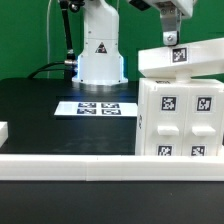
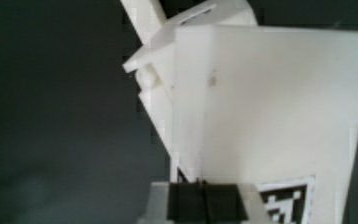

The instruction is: Assemble cabinet

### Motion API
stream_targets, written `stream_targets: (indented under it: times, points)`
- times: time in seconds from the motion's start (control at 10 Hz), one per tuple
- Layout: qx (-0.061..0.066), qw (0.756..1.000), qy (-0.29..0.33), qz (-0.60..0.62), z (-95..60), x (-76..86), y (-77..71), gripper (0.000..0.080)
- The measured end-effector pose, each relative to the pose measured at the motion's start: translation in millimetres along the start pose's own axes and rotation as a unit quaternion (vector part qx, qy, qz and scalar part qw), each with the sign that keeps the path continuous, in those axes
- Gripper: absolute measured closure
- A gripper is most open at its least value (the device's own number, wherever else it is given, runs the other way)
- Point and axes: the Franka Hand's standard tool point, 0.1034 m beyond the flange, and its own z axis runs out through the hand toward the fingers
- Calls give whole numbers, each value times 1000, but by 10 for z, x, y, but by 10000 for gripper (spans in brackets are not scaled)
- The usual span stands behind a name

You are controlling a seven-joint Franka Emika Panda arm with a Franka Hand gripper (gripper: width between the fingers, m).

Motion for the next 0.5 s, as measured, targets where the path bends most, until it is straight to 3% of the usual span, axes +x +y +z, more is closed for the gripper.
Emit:
stream_targets:
  times: [0.2,0.3,0.4,0.5]
  points:
    - [-4,1000,-2,5,27,-9,2,797]
    - [-1,1000,-5,8,75,-41,1,709]
    - [1,1000,-6,10,107,-34,-20,523]
    - [1,1000,-6,14,111,-21,-22,390]
